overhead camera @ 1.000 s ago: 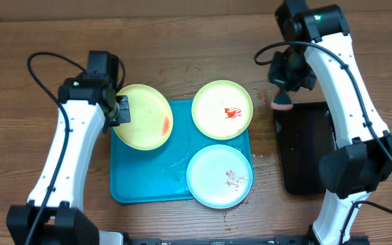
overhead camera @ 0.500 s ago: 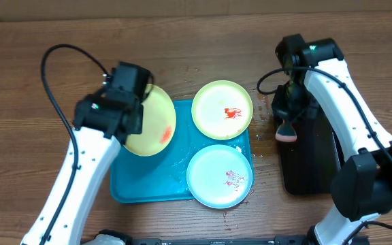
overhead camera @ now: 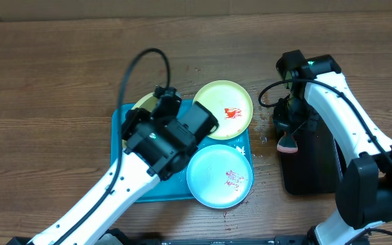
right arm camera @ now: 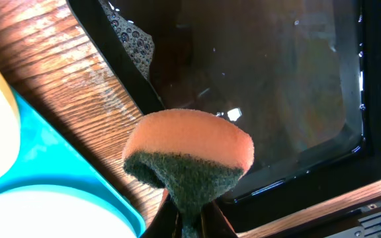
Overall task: Clean dirty plates on tray and stack at the side
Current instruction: 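Carry the scrubbed yellow plate left and set it on the table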
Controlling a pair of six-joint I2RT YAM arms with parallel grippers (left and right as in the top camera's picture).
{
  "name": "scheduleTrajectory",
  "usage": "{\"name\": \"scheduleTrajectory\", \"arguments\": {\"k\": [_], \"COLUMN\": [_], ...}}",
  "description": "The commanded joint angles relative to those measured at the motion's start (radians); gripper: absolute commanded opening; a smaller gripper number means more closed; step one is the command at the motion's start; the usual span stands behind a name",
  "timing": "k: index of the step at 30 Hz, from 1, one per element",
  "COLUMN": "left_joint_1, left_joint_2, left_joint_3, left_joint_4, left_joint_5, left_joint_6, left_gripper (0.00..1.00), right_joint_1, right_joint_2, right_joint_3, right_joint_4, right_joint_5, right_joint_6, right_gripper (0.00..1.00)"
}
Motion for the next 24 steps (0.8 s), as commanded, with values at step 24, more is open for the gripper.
{"name": "scheduleTrajectory", "arguments": {"k": [24], "left_joint_1": [-0.048], "left_joint_2": [0.246], "left_joint_3": [0.023], "left_joint_4": [0.002], "left_joint_5": [-0.247], "left_joint_6": [0.023], "left_gripper": [0.04], "right_joint_1": [-0.004], "right_joint_2": [-0.062], "right_joint_3": [0.001], "right_joint_4": [0.014], "right_joint_5": [0.010], "right_joint_6": [-0.023], "right_gripper": [0.04]}}
